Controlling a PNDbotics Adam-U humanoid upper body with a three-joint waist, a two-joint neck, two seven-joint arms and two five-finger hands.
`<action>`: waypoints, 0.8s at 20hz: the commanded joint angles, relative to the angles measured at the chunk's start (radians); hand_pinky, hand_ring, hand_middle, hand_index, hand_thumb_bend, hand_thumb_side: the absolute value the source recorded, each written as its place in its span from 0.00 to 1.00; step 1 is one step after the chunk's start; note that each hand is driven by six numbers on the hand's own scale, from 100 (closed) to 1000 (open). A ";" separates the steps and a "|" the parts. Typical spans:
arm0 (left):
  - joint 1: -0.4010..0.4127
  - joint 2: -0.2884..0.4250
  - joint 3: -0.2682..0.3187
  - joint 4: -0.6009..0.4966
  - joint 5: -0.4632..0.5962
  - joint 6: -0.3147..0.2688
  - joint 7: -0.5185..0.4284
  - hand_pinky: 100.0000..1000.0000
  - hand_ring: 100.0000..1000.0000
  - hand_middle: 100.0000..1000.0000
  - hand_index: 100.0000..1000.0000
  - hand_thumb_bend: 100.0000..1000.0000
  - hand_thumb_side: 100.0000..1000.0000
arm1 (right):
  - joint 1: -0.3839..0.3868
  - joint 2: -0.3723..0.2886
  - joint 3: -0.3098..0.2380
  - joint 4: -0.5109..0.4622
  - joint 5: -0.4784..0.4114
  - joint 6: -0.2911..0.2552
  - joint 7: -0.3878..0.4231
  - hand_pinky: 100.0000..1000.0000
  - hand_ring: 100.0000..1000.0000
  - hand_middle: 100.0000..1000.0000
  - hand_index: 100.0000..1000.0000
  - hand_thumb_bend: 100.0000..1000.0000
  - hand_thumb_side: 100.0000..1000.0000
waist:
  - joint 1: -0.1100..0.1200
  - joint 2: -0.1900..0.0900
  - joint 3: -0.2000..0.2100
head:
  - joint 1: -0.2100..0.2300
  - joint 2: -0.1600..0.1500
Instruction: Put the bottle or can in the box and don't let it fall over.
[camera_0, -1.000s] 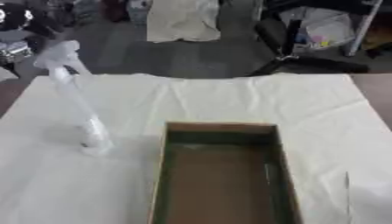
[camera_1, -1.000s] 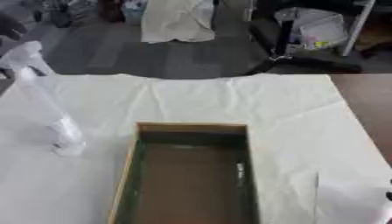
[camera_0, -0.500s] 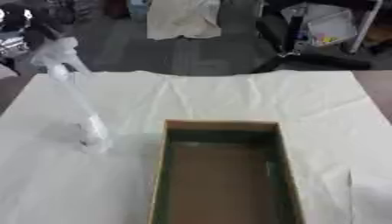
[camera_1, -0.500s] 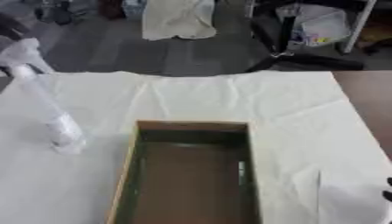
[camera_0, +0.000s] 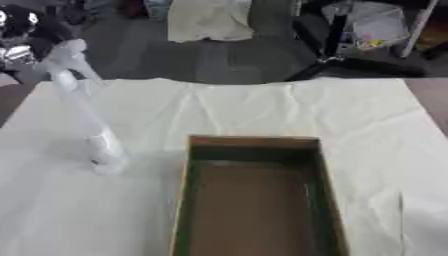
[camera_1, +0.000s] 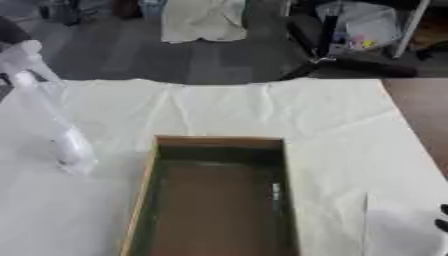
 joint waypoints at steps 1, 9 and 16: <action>-0.014 0.019 0.008 -0.002 -0.008 0.001 0.013 0.90 0.80 0.77 0.85 0.00 0.64 | -0.002 -0.004 -0.001 -0.012 0.000 0.006 -0.001 0.71 0.78 0.78 0.69 0.00 0.78 | 0.000 -0.017 -0.001 | 0.004 -0.011; -0.013 0.011 0.005 0.012 -0.020 0.003 0.023 0.89 0.79 0.76 0.83 0.00 0.56 | -0.005 0.007 0.002 -0.012 0.001 0.013 -0.001 0.71 0.78 0.78 0.69 0.00 0.79 | 0.000 -0.015 -0.006 | 0.006 -0.011; -0.013 0.007 0.004 0.014 -0.022 0.001 0.038 0.87 0.75 0.73 0.80 0.00 0.47 | -0.007 0.011 0.003 -0.012 -0.001 0.016 -0.001 0.71 0.78 0.78 0.69 0.00 0.79 | -0.001 -0.015 -0.006 | 0.001 -0.008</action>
